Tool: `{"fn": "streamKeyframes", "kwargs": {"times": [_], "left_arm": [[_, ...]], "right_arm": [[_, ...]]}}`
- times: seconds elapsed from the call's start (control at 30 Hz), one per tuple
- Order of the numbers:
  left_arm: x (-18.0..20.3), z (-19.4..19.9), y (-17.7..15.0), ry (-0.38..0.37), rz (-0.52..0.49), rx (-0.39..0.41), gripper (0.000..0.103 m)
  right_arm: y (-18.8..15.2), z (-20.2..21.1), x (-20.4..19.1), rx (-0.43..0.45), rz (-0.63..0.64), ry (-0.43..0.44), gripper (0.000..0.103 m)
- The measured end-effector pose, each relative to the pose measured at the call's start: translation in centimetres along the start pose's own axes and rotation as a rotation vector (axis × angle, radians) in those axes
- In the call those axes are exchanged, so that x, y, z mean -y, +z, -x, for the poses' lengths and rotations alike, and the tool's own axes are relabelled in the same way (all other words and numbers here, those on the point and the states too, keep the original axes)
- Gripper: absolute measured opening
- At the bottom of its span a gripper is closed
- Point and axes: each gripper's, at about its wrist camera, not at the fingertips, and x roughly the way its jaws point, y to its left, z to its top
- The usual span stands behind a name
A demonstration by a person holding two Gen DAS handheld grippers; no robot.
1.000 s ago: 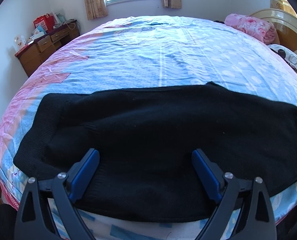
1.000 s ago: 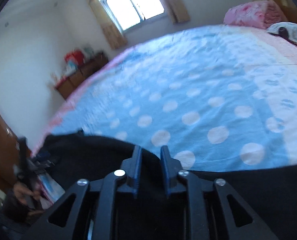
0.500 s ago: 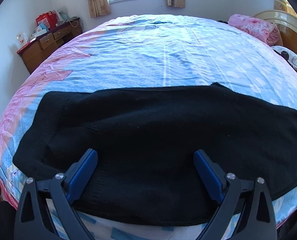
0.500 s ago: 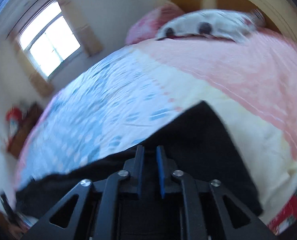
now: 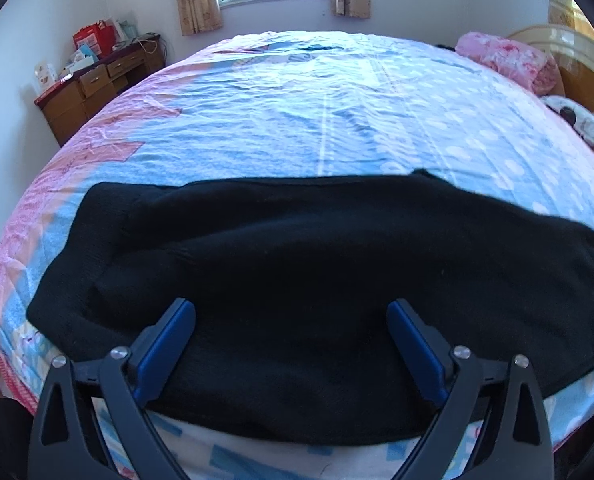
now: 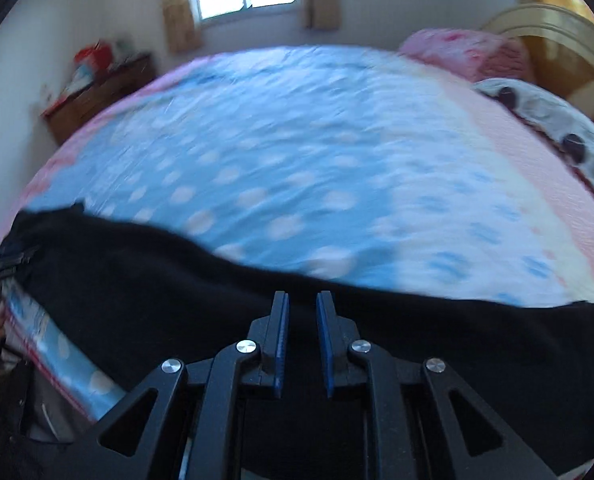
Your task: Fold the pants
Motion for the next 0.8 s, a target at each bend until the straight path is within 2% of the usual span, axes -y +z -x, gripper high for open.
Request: {"fn": "streamKeyframes", "kwargs": {"times": [0.07, 0.1, 0.17, 0.23, 0.33, 0.4, 0.43, 0.47, 0.6, 0.67, 0.73, 0.77, 0.8], "left_arm": [[-0.4, 0.2, -0.4, 0.011, -0.004, -0.008, 0.099], [-0.9, 0.5, -0.7, 0.008, 0.004, -0.004, 0.099], [-1.9, 1.1, -1.2, 0.008, 0.017, 0.003, 0.099], [-2.7, 1.8, -1.7, -0.006, 0.026, 0.022, 0.099], [-2.7, 3.0, -2.0, -0.043, 0.025, 0.052, 0.099], [-1.5, 3.2, -1.8, -0.064, -0.005, 0.059, 0.099], [-0.6, 3.2, -1.6, -0.072, -0.023, 0.066, 0.099], [0.7, 3.4, -1.2, -0.086, -0.054, 0.079, 0.099], [3.1, 3.2, -0.3, -0.080, -0.111, 0.120, 0.099], [2.5, 2.3, -0.2, -0.072, -0.093, 0.087, 0.099], [0.6, 1.7, -0.9, -0.075, -0.041, 0.053, 0.099], [-0.8, 1.3, -1.4, -0.072, -0.006, 0.032, 0.099], [-1.7, 1.3, -1.9, -0.072, 0.014, 0.029, 0.099]], "right_arm": [[-0.9, -2.1, -1.3, -0.098, -0.023, 0.005, 0.017], [-1.8, -2.3, -1.6, -0.109, -0.020, -0.001, 0.019], [-3.0, -1.3, -2.9, -0.081, 0.081, -0.032, 0.026], [-3.7, 0.0, -3.6, -0.097, 0.123, -0.062, 0.026], [-4.4, 3.8, -4.2, 0.028, 0.118, -0.123, 0.028], [-4.4, 5.5, -6.0, 0.134, 0.176, -0.134, 0.038], [-4.3, 5.7, -6.8, 0.166, 0.187, -0.126, 0.052], [-4.2, 5.6, -7.9, 0.192, 0.193, -0.097, 0.059], [-3.3, 2.1, -11.6, 0.157, 0.125, 0.036, 0.059], [-3.7, 0.2, -13.1, 0.099, 0.056, 0.164, 0.059], [-4.6, -1.7, -14.9, -0.001, 0.055, 0.247, 0.059], [-5.4, -2.2, -15.7, -0.023, 0.077, 0.248, 0.059], [-5.9, -2.0, -16.4, -0.003, 0.116, 0.216, 0.059]]}}
